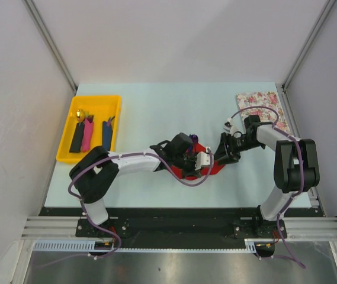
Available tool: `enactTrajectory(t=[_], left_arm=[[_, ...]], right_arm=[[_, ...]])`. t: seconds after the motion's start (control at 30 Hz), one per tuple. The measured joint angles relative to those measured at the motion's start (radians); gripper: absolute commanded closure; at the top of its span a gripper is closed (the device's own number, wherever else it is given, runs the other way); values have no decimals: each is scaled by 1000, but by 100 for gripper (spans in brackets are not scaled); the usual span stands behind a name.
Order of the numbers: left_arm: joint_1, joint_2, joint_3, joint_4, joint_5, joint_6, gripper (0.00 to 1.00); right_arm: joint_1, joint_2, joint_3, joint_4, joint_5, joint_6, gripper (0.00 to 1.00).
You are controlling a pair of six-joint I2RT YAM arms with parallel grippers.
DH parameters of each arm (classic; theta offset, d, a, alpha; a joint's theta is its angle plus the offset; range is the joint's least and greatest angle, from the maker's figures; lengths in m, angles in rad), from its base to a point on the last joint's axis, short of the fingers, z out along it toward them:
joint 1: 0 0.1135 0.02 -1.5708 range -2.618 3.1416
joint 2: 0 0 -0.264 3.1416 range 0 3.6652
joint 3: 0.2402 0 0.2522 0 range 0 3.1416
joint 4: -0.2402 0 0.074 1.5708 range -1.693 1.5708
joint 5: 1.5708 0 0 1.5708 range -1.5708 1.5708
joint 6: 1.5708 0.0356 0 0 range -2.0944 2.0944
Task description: Place the utensils on the paper napkin and roll it up
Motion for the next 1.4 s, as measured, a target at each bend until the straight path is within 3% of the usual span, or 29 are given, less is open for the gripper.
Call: enactTrajectory(t=[0.17, 0.3, 0.5, 0.83, 1.1, 1.3, 1.37, 1.4], left_arm=[[46, 14, 38, -2, 5, -13, 100], [69, 43, 55, -2, 5, -19, 100], [89, 89, 86, -7, 6, -23, 100], [122, 109, 124, -26, 11, -15, 100], [126, 125, 129, -31, 15, -13, 100], [138, 135, 144, -34, 16, -15, 100], [147, 140, 152, -35, 16, -23, 94], [152, 140, 154, -35, 16, -27, 81]], right_arm=[[0, 16, -4, 1, -3, -1, 49], [5, 30, -17, 5, -6, -2, 39], [33, 35, -33, 35, 2, 3, 34], [87, 72, -34, 121, 25, 28, 36], [103, 126, -34, 127, 34, 4, 49], [107, 175, -34, 135, 60, -29, 74], [108, 183, -34, 135, 68, -36, 83], [109, 184, -34, 135, 71, -40, 86]])
